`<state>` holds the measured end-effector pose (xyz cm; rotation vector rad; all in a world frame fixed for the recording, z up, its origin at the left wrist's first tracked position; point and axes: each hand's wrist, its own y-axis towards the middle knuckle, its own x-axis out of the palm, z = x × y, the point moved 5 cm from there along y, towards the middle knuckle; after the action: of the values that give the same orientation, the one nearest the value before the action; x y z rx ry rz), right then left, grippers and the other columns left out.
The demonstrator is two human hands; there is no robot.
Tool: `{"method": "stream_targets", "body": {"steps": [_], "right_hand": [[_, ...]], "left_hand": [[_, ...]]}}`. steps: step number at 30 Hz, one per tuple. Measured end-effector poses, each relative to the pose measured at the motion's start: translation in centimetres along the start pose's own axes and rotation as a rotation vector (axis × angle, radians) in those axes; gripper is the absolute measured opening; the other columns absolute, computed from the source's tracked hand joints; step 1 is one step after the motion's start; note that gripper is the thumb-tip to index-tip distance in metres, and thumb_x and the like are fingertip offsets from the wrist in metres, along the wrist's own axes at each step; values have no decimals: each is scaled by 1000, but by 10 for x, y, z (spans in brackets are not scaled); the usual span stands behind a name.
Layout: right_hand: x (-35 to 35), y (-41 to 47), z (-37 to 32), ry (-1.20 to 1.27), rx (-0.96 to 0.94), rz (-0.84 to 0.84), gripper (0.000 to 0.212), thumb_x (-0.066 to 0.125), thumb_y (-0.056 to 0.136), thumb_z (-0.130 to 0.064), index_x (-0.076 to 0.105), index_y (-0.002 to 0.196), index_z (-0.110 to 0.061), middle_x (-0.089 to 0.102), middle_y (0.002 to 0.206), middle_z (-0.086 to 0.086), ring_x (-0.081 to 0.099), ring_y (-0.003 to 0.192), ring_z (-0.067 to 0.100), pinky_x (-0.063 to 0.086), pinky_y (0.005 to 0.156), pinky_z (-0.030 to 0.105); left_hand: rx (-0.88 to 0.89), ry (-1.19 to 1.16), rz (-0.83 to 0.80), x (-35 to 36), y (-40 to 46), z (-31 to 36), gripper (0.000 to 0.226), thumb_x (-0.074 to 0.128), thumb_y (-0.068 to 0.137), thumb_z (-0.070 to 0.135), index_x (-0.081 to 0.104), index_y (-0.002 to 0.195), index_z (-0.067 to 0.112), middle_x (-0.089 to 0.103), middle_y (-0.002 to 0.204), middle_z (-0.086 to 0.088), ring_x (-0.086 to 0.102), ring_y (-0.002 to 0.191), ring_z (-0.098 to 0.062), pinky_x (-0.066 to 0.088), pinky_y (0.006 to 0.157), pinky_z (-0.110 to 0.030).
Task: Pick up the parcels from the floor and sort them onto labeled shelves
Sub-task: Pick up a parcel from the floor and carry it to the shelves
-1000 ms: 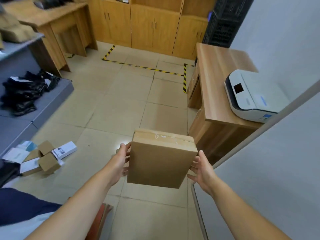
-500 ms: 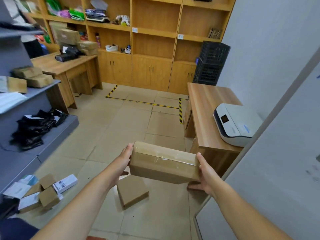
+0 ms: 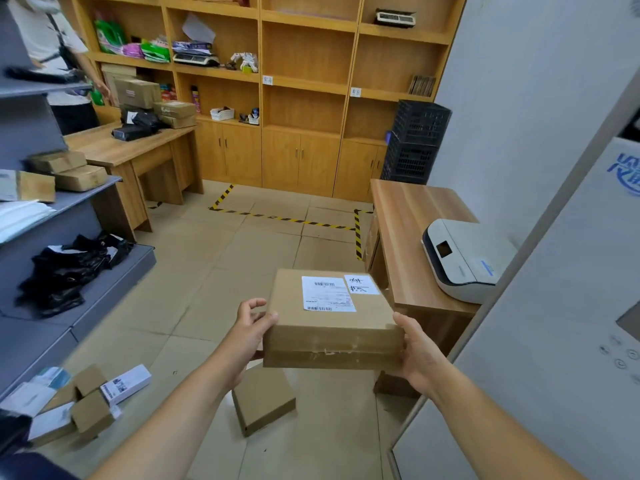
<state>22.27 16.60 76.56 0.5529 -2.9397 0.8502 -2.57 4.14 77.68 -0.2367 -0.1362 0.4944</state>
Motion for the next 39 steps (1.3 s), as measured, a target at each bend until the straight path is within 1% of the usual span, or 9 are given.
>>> {"method": "stream_targets", "body": {"steps": [7,11,15,20,27,30,34,36,39], "right_hand": [[4,-9,-10,110,-105,-41,40,61,87,-18,46,122,-29,51,116,9,53,101,29,47,93,55],[3,-10,-23,144,-181,-22,48,64,82,-10,44,124,-22,55,114,13,56,96,28,49,90,47],[-2,-7,-45,116,-203,26,56,70,78,-12,40,125,-14,51,115,16,54,99,28,52,77,38],[0,-6,-75,18,-290,31,66,72,76,-12,34,129,-15,49,113,12,52,99,24,49,81,35],[29,-20,-130,-536,-524,14,70,80,64,-17,41,121,-29,33,129,1,44,112,23,46,78,28],[46,-30,-142,-628,-531,-98,74,78,57,-18,41,120,-32,35,128,1,46,113,24,49,90,39],[60,-43,-148,-739,-473,-260,76,74,57,-13,37,121,-33,40,125,0,50,112,30,50,93,51],[65,-49,-151,-759,-457,-309,79,73,58,-11,35,123,-35,40,126,2,52,112,36,51,91,54],[66,-53,-157,-783,-453,-349,81,72,59,-9,33,124,-37,41,126,4,51,114,38,50,92,54]], "left_hand": [[77,-26,9,-4,2,3,72,54,87,6,16,143,30,43,127,5,53,107,-12,47,73,-29],[85,29,-27,-5,4,-1,84,64,81,9,13,145,31,42,137,0,48,116,-15,41,94,-32],[119,221,60,-6,5,6,87,67,80,11,12,146,29,26,152,-2,29,133,-19,29,104,-35],[353,610,182,1,12,55,92,71,73,22,13,146,26,15,154,-4,2,142,-21,14,114,-46],[625,1148,61,36,16,109,93,66,75,38,6,146,31,2,158,4,-7,143,-16,3,115,-46],[598,1198,-105,45,19,114,89,67,73,41,15,145,32,7,157,5,-5,144,-15,1,114,-46],[352,1049,-414,40,17,98,84,72,70,35,26,141,34,15,155,6,4,143,-13,11,114,-46],[242,968,-525,38,11,89,86,74,70,29,27,141,33,24,152,5,21,138,-14,24,110,-37],[138,849,-609,40,4,79,86,75,71,16,27,140,31,40,137,5,52,115,-11,45,90,-24]]}}
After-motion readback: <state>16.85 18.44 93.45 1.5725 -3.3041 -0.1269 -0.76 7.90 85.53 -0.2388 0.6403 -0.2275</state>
